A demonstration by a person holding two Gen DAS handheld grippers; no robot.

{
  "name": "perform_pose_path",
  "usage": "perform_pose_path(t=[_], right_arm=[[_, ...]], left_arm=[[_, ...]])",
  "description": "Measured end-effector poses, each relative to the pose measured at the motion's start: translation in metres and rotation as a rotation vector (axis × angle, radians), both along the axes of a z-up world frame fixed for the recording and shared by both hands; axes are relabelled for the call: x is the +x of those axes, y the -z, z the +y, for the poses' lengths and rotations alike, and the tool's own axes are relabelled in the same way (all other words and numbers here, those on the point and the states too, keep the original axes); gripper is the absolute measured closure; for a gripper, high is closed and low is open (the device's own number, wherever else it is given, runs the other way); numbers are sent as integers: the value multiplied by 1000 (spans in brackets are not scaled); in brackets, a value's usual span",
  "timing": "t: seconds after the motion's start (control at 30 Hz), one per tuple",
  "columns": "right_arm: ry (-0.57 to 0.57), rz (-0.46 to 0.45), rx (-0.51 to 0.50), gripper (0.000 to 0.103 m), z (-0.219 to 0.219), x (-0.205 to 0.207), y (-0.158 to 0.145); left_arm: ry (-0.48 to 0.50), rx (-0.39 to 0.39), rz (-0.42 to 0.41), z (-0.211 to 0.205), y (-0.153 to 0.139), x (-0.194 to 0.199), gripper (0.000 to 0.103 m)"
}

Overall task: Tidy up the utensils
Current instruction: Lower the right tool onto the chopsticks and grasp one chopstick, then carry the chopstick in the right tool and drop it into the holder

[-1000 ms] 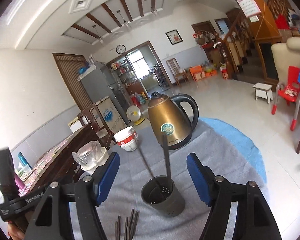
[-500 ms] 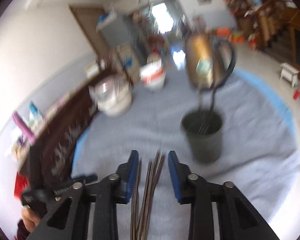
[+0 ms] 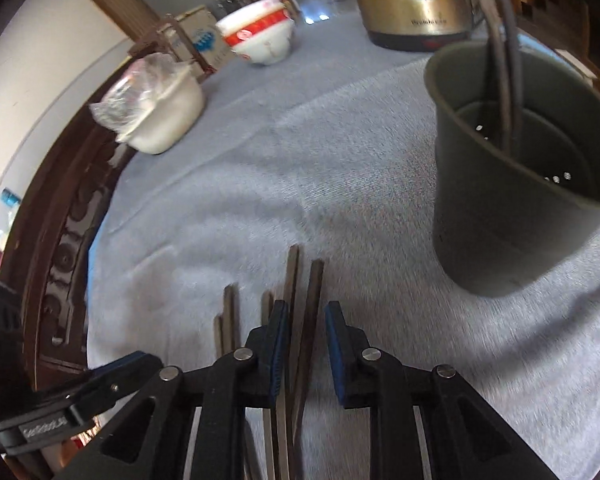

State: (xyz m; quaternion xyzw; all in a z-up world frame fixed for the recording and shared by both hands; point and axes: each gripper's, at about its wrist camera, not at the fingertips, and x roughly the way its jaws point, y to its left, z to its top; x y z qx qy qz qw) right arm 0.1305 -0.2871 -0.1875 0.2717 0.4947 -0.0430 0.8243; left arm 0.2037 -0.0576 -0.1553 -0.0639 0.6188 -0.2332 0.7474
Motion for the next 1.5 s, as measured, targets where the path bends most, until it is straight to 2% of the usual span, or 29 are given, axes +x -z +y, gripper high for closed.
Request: perform_pose_path(t=[0.13, 0.23, 0.37, 0.7, 0.77, 0.8, 0.87, 0.93, 1.0, 1.1, 1.27, 1.5], right_arm=[[22, 51, -13, 83, -2, 14, 8], [27, 56, -25, 94, -3, 18, 9], [24, 36, -3, 94, -7, 14, 9], [39, -148, -3, 94, -21, -30, -36], [47, -180, -7, 94, -25, -38, -45], [48, -191, -7, 94, -26, -40, -46], [46, -214, -12, 94, -27, -45, -51], [51, -239, -16, 94, -28, -50, -57], [59, -260, -13, 95, -28, -51, -62], [69, -296, -21, 95, -30, -58, -72], [83, -355, -21, 95, -35, -72, -91], [120, -476, -39, 95, -41, -99, -125]], left_arm=[[4, -21, 33, -7, 1, 13, 53], [-1, -30, 52, -15, -2, 25, 53], [14, -29, 76, -31, -1, 37, 53], [56, 53, 83, -73, 17, 45, 53], [61, 62, 62, -78, 16, 45, 59], [71, 63, 65, -80, 17, 46, 68], [73, 74, 55, -83, 17, 48, 72], [90, 83, 54, -88, 19, 48, 87], [105, 102, 36, -93, 19, 45, 95], [116, 111, 17, -93, 18, 44, 96], [98, 73, -39, -79, -6, 39, 96], [79, -27, -189, -47, -79, 22, 97]])
